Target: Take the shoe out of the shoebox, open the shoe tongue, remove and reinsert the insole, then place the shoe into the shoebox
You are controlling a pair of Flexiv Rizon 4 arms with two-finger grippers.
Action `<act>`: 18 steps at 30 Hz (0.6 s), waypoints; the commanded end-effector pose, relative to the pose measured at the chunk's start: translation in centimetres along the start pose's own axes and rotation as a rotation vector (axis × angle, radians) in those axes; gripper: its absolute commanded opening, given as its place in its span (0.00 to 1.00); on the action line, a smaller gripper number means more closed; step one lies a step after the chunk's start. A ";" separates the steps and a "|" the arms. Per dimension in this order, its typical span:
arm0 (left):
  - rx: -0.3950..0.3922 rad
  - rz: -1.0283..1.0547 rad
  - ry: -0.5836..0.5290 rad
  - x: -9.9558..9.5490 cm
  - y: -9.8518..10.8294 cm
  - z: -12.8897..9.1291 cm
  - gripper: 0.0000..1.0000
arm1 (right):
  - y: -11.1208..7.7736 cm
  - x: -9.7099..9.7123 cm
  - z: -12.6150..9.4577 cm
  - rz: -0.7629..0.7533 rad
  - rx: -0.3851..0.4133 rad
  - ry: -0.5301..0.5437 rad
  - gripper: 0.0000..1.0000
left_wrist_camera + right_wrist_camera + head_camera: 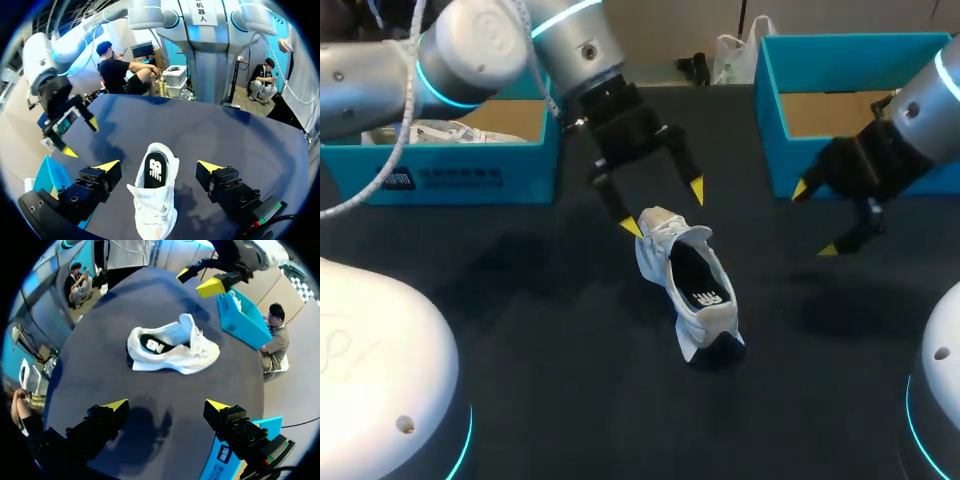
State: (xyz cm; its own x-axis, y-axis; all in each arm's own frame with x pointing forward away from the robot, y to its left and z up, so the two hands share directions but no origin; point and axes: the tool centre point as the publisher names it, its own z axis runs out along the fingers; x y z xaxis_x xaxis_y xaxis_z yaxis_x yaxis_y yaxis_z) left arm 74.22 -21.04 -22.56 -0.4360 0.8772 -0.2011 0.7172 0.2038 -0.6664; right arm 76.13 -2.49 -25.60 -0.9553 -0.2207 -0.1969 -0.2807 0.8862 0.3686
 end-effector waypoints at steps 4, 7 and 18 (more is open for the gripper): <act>-0.001 -0.001 0.097 -0.4 0.1 -0.1 1.00 | -0.6 -0.9 -3.0 -0.011 0.007 0.047 1.00; -0.001 -0.001 0.097 -0.4 0.1 -0.1 1.00 | -0.7 -1.3 -3.8 -0.020 0.026 0.075 1.00; -0.107 -0.093 0.136 -0.8 1.8 0.2 1.00 | -1.1 -1.8 -6.7 -0.003 0.029 0.074 1.00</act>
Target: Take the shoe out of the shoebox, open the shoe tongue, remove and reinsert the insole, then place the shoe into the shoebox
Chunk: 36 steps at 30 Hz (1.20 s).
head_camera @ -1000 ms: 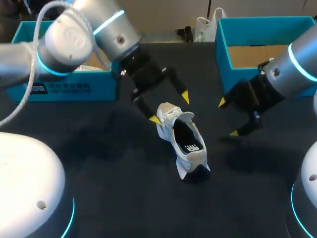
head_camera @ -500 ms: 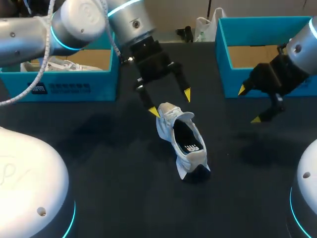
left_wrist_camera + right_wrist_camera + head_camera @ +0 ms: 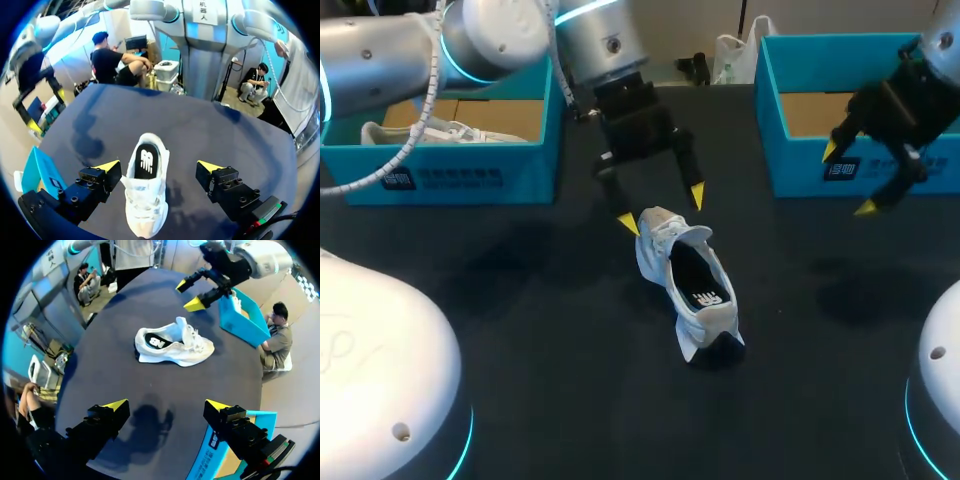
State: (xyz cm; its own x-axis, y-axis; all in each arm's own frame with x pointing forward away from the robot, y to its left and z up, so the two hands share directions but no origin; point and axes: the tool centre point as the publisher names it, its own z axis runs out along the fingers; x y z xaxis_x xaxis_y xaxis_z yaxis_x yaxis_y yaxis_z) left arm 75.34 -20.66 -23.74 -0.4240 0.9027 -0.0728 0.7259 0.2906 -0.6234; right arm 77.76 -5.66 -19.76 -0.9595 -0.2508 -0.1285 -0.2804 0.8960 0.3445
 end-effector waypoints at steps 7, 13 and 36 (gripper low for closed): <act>-0.111 -0.057 0.040 -1.8 0.6 1.1 0.00 | 0.0 0.2 -0.3 -0.001 0.003 -0.001 1.00; -0.155 -0.069 0.015 -1.2 0.3 1.7 0.00 | 0.0 0.2 -0.3 -0.001 0.003 -0.001 1.00; -0.324 0.021 0.012 -2.7 1.2 8.5 0.00 | 0.0 0.2 -0.3 -0.001 0.003 -0.001 1.00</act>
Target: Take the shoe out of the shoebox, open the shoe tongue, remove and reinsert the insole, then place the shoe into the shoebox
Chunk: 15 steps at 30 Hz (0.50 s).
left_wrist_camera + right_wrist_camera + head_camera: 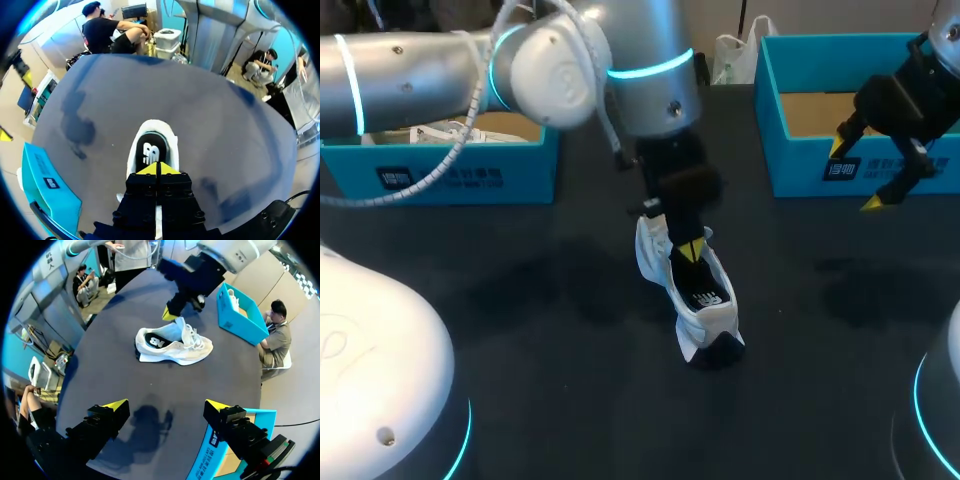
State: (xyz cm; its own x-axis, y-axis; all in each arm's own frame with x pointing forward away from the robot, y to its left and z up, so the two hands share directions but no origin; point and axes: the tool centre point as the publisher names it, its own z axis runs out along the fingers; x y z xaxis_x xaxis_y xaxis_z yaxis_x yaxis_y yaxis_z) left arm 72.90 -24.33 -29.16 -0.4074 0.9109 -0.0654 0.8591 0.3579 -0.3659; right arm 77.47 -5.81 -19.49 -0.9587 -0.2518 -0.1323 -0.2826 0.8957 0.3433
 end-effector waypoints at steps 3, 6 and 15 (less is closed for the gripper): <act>-0.036 0.022 -0.015 -1.2 0.8 3.0 0.00 | 0.0 -0.1 0.0 0.001 0.002 0.002 1.00; -0.064 0.030 -0.021 -1.1 1.5 3.8 0.00 | 0.0 -0.1 0.0 0.001 0.002 0.002 1.00; -0.118 0.028 -0.102 -1.3 3.1 6.2 0.00 | 0.0 -0.1 0.0 0.001 0.002 0.002 1.00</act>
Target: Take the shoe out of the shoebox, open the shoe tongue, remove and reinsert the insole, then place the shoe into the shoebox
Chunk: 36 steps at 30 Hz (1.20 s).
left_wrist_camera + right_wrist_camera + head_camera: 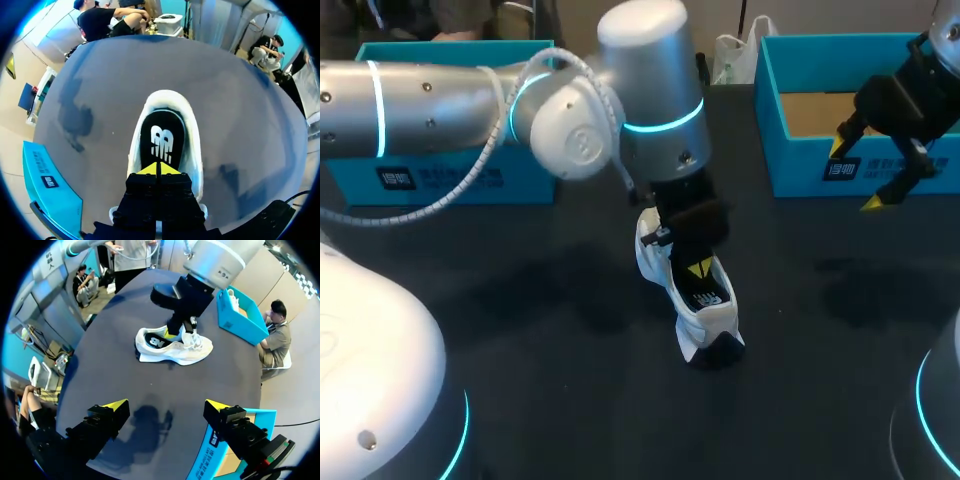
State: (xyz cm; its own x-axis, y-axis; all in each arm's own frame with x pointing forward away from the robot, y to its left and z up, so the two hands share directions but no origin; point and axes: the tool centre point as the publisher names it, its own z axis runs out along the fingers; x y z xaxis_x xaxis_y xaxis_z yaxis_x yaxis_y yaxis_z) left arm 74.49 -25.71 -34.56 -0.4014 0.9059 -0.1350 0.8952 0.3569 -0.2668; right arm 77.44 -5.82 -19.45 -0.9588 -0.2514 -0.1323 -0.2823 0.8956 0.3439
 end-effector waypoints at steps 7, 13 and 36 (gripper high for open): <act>-0.049 -0.003 -0.073 -0.1 0.3 3.2 0.00 | 0.0 -0.1 0.1 0.001 0.003 0.002 1.00; -0.049 -0.027 -0.092 -0.3 0.7 4.6 0.00 | 0.0 -0.1 0.1 0.001 0.003 0.002 1.00; -0.009 0.034 -0.078 -0.9 -2.0 3.7 0.00 | 0.0 -0.1 0.1 0.001 0.003 0.002 1.00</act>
State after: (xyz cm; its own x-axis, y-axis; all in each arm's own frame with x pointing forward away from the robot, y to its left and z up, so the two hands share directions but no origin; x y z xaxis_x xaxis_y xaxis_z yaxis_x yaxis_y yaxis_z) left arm 72.63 -27.55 -36.57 -0.3854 0.8975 -0.2142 0.9094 0.3302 -0.2528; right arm 77.41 -5.83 -19.44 -0.9590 -0.2508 -0.1322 -0.2817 0.8959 0.3435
